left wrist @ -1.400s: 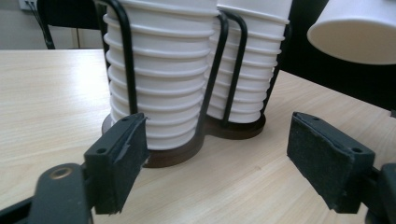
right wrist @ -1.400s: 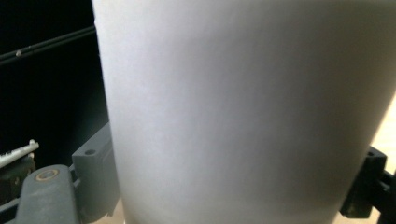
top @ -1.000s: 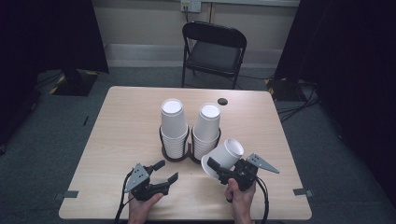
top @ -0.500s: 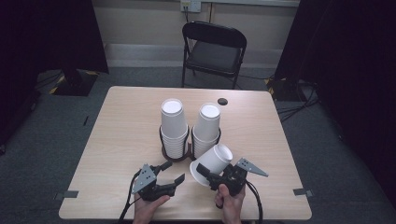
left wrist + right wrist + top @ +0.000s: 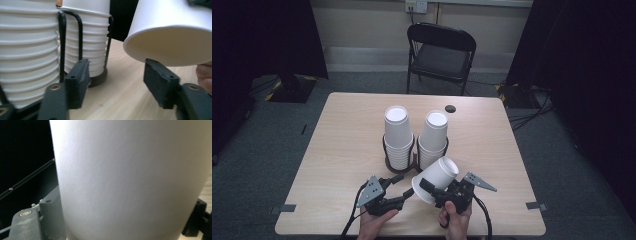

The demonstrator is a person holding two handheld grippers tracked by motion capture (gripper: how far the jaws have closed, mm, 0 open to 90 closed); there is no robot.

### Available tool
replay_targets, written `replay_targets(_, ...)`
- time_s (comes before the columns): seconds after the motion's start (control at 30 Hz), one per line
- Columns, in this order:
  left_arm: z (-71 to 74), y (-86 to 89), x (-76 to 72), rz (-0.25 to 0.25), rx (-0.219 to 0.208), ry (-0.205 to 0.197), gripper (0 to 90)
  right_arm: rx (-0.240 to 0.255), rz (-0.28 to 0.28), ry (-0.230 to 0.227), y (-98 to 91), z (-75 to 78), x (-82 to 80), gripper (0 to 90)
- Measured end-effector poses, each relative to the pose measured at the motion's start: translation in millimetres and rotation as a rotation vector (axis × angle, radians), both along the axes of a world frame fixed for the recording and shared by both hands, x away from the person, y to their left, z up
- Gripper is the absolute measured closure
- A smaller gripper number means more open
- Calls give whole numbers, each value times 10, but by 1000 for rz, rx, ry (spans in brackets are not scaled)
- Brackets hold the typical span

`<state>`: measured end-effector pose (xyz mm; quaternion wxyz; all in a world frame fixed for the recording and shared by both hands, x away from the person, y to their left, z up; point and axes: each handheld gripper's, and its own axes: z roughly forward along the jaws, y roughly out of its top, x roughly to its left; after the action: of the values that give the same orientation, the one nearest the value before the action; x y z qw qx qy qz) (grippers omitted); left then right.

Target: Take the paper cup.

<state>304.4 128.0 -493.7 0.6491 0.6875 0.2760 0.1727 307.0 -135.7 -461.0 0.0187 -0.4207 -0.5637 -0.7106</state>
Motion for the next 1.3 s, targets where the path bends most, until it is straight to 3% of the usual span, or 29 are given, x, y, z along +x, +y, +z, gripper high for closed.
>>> replay_targets(0.13,-7,-16,14,-19,-23,8,440,-1,16,6,40,-7,-42,150)
replay_targets(0.3,-2,-26,17,-40,-65,-15,471,9,33,33,71,-37,-36,150)
replay_targets(0.43,-15,-64,23,-43,-80,-47,497,25,48,52,77,-52,-28,150)
replay_targets(0.53,-24,-76,30,-57,-86,-48,547,39,58,64,86,-60,-22,150)
replay_targets(0.73,-34,-104,30,-31,-103,-82,597,47,77,78,124,-75,-28,150)
replay_targets(0.97,-43,-150,25,-10,-94,-111,637,106,94,166,138,-150,-1,152)
replay_targets(1.17,-38,-181,40,13,-117,-95,624,113,139,197,209,-183,-9,152)
replay_targets(1.3,-13,-185,17,16,-111,-116,730,105,155,204,249,-195,-11,152)
